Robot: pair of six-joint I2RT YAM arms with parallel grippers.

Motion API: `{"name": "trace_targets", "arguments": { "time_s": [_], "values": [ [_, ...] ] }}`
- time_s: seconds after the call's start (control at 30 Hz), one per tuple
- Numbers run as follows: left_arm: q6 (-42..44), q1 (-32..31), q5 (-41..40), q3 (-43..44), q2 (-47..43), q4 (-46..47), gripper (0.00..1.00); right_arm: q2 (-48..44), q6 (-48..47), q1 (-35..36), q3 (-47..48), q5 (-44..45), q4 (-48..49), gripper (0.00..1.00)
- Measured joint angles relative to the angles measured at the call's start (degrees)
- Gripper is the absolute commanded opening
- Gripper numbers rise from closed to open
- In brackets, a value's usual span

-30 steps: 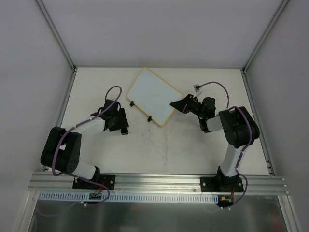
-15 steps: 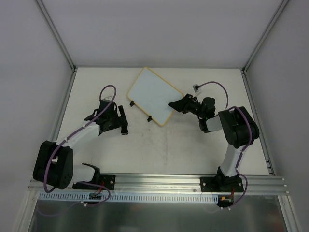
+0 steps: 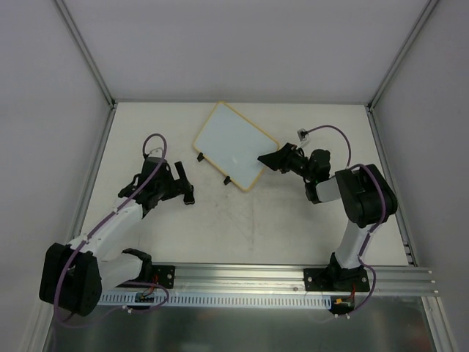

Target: Erase the whiteboard

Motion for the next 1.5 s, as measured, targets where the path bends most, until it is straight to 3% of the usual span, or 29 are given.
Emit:
{"name": "trace_targets", "arguments": {
  "time_s": [0.13, 0.4, 0.5, 0.7, 0.83, 1.0, 1.1, 1.33, 1.5],
  "values": [
    [0.0, 0.0, -0.4, -1.4, -6.5, -0.6, 0.99, -2.8, -0.5, -0.6, -2.2, 1.2, 0.2, 0.75],
    [0.1, 0.0, -1.0, -3.5, -16.8, -0.7, 0.99, -11.0, -1.7, -2.5, -9.6, 6.0, 0.2, 0.82],
    [0.5, 0.0, -1.4, -4.6, -19.5, -0.9, 0.99, -15.3, -2.4, -3.7, -13.7, 9.1, 0.2, 0.92],
    [2.0, 0.0, -1.9, -6.5, -25.6, -1.1, 0.99, -27.7, -4.0, -5.9, -19.9, 14.4, -1.1, 0.94],
    [3.0, 0.0, -1.9, -7.5, -28.7, -0.9, 0.99, -42.1, -8.0, -6.1, -20.7, 17.8, -12.0, 0.94],
    [3.2, 0.0, -2.3, -9.3, -29.6, -1.1, 0.99, -64.1, -15.0, -6.0, -21.4, 22.4, -33.6, 0.97],
    [3.3, 0.0, -2.3, -9.8, -28.9, -1.3, 0.99, -72.5, -17.7, -5.9, -21.7, 24.4, -43.8, 0.99],
    [3.8, 0.0, -2.6, -11.6, -30.0, -0.8, 0.99, -81.3, -21.1, -5.9, -28.2, 27.2, -60.3, 0.99],
    [4.4, 0.0, -3.1, -13.9, -32.8, -0.4, 0.99, -82.9, -21.6, -5.9, -31.5, 27.6, -64.2, 0.99]
  ]
}}
